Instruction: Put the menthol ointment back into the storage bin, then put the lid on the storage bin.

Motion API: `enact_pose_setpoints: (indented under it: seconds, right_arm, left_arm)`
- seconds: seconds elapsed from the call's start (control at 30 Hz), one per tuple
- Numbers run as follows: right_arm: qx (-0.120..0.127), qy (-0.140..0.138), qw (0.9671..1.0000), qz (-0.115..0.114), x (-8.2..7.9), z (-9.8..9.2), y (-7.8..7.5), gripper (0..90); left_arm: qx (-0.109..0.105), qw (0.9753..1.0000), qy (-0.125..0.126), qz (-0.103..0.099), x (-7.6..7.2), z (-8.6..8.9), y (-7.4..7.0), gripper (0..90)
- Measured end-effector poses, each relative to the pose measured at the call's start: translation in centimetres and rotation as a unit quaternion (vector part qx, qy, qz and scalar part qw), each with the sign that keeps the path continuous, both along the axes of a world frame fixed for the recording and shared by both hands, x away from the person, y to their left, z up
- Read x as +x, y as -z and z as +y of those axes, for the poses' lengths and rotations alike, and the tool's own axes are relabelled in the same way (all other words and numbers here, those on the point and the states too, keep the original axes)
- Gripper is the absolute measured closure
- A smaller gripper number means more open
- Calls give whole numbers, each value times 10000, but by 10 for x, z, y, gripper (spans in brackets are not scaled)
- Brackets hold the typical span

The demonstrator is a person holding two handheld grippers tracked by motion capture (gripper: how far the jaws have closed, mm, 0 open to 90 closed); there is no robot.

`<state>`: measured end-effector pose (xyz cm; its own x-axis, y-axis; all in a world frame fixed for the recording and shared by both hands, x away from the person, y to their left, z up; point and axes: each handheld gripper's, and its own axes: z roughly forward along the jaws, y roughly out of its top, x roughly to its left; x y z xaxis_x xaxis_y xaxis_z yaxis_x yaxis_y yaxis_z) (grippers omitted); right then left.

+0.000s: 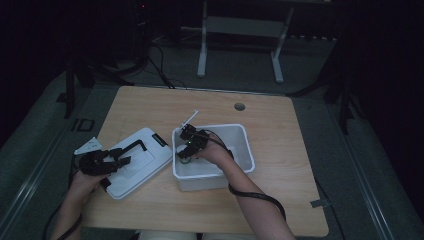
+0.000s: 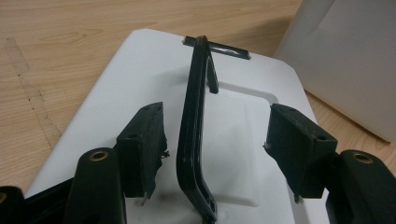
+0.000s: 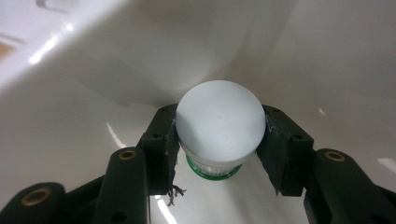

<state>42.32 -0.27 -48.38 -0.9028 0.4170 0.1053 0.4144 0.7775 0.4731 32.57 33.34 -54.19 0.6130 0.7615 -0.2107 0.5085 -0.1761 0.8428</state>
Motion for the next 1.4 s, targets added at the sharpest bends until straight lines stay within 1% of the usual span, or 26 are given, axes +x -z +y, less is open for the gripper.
enact_pose_setpoints:
  seconds: [0.03,0.13,0.17,0.23,0.33,0.37,0.47,0.53,0.57,0.6,0.63,0.73,0.93,0.97,1.0,1.03,1.1,1.13,1.17,1.2,1.23,1.27,1.3,1.33,1.37,1.4]
  right_arm:
    - [-86,-26,10000,15,0,1,2,504]
    - [-164,-42,9998,44,0,3,4,503]
    - [-290,-65,9995,76,-1,4,7,501]
    - [-299,-68,9995,70,-1,4,7,496]
    - [-283,-70,9995,134,-2,4,7,468]
    - [-236,-82,9996,132,-3,3,5,436]
    - [-230,-45,9996,170,-3,0,4,421]
    - [-217,-33,9997,133,-3,-3,1,404]
    - [-119,7,9999,124,-3,-7,-4,386]
    - [-119,7,9999,124,-3,-7,-4,386]
    - [-82,31,9999,91,-3,-12,-10,384]
    - [-40,70,10000,58,-4,-19,-16,373]
    - [183,182,9997,-36,-7,-35,-29,350]
    - [343,238,9991,-71,-9,-45,-36,334]
    - [343,238,9991,-71,-9,-45,-36,334]
    - [509,281,9983,-27,-11,-56,-43,300]
    - [645,287,9975,90,-12,-68,-48,232]
    - [645,287,9975,90,-12,-68,-48,232]
    - [816,378,9958,149,-14,-82,-54,186]
    - [816,378,9958,149,-14,-82,-54,186]
    - [989,386,9943,117,-18,-99,-58,162]
    - [989,386,9943,117,-18,-99,-58,162]
    - [1071,485,9931,-41,-22,-113,-63,162]
    - [1071,485,9931,-41,-22,-113,-63,162]
    - [1245,609,9903,-136,-25,-131,-68,162]
    - [1245,609,9903,-136,-25,-131,-68,162]
  left_arm:
    - [17,10000,-4,3,0,0,0,369]
    - [15,10000,2,6,0,-1,0,369]
    - [15,10000,8,0,0,-1,0,369]
    - [16,10000,1,-4,0,-1,0,369]
    - [14,10000,13,3,0,-1,0,369]
    - [0,10000,8,31,0,-1,1,369]
    - [30,10000,15,36,0,-1,1,369]
    - [23,10000,13,53,0,-1,1,369]
    - [25,10000,-4,56,0,-1,1,369]
    - [25,10000,-4,56,0,-1,1,369]
    - [14,10000,-5,53,0,-1,1,369]
    - [10,10000,-10,66,0,-1,1,369]
    - [13,9999,-37,113,0,-1,1,369]
    - [10,9999,-80,140,1,0,1,368]
    - [10,9999,-80,140,1,0,1,368]
    - [-48,9997,-70,227,2,3,2,369]
    - [-13,9995,-132,283,3,5,3,369]
    - [-13,9995,-132,283,3,5,3,369]
    - [-7,9993,-161,324,5,6,1,368]
    - [-7,9993,-161,324,5,6,1,368]
    - [-69,9994,-173,309,6,6,-1,366]
    - [-69,9994,-173,309,6,6,-1,354]
    - [7,9993,-145,339,8,4,-3,351]
    - [7,9993,-145,339,8,4,-3,349]
    - [126,9990,-166,400,11,2,-4,313]
    - [126,9990,-166,400,11,2,-4,302]
